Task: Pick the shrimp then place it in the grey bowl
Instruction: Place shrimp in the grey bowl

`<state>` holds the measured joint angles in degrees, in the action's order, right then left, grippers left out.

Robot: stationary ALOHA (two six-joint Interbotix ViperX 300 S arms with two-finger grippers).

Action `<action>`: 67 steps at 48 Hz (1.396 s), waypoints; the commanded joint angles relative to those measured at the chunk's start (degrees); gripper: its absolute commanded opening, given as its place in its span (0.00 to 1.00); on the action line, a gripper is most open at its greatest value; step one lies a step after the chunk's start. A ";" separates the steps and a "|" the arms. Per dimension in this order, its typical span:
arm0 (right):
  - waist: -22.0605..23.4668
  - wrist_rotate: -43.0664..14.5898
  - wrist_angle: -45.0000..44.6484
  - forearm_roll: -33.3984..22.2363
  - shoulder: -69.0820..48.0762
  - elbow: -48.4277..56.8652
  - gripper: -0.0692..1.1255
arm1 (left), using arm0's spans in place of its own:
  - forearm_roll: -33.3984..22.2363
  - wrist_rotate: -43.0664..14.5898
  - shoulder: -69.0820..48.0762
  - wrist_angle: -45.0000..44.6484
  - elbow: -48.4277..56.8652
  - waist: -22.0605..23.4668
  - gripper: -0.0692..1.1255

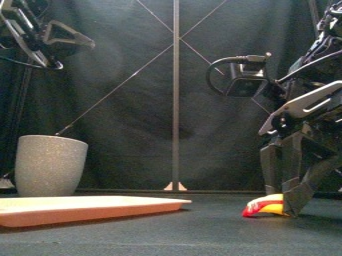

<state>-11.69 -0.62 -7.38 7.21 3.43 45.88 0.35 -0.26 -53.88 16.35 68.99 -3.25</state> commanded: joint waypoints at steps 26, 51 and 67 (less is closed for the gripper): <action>12.13 0.00 22.68 -14.77 -2.02 -12.04 0.49 | 2.81 -0.09 0.26 3.25 -1.76 -0.26 0.10; 19.86 -0.09 35.60 -16.44 12.83 -29.71 0.49 | 2.72 0.00 0.26 3.43 -1.58 -0.26 0.10; 20.65 -0.09 37.18 -14.85 19.95 -40.34 0.49 | 2.72 0.00 0.26 3.43 -1.41 -0.26 0.10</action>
<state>8.44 -0.70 29.18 -7.91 23.99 8.70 3.08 -0.18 -53.88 19.34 68.82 -3.43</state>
